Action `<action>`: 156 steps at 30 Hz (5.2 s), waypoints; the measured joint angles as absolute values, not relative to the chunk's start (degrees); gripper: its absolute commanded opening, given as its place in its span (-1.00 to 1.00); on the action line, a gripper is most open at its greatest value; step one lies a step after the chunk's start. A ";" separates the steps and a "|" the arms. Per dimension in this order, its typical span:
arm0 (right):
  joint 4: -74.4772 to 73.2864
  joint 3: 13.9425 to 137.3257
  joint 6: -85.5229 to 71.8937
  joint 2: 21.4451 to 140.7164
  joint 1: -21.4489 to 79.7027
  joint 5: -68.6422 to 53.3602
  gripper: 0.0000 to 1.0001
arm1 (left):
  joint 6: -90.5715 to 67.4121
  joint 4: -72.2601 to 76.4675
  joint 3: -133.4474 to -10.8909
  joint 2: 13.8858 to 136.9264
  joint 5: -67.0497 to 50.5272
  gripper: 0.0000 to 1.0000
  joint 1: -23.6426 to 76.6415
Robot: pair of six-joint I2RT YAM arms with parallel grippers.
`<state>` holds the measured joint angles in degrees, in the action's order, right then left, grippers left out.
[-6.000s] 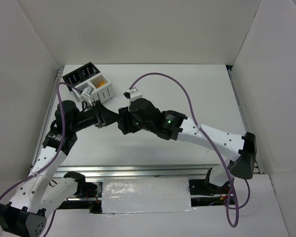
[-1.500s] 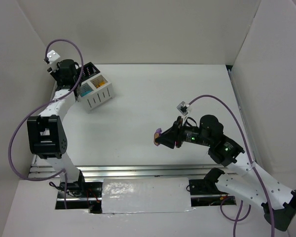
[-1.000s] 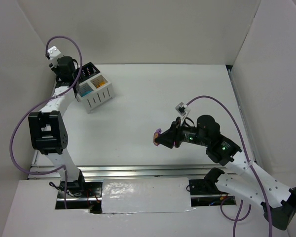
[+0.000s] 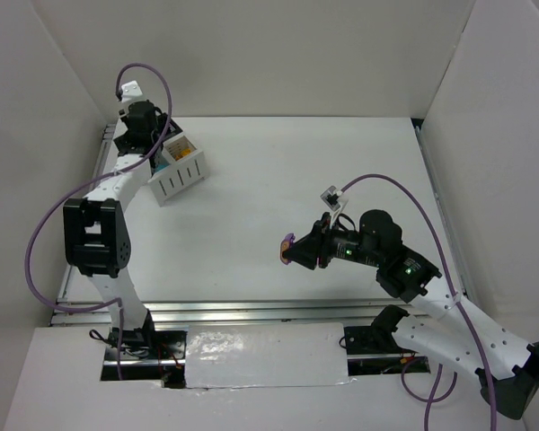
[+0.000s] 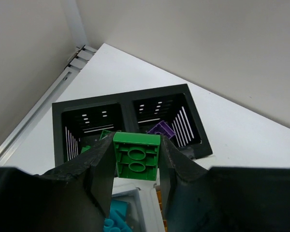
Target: Sort the legos into containers by color
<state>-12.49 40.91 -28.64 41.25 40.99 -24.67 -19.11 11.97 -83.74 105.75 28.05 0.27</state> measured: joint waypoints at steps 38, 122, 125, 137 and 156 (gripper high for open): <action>-13.02 41.19 -27.59 41.04 40.99 -24.84 -1.00 | -14.92 5.96 -91.24 98.15 32.53 -1.00 6.20; -10.70 39.70 -25.87 41.17 40.99 -27.99 -1.00 | -31.05 -11.60 -91.31 101.43 36.97 -1.00 0.93; -10.15 39.18 -25.91 42.37 40.99 -28.42 -1.00 | -29.26 -8.71 -91.33 102.45 37.12 -1.00 -0.19; -8.78 38.85 -25.87 46.59 40.99 -29.80 -1.00 | -23.88 2.72 -91.92 113.32 37.74 -1.00 -1.80; -7.11 39.00 -25.89 51.81 40.99 -32.01 -1.00 | -24.43 3.42 -93.91 117.43 39.86 0.99 -2.22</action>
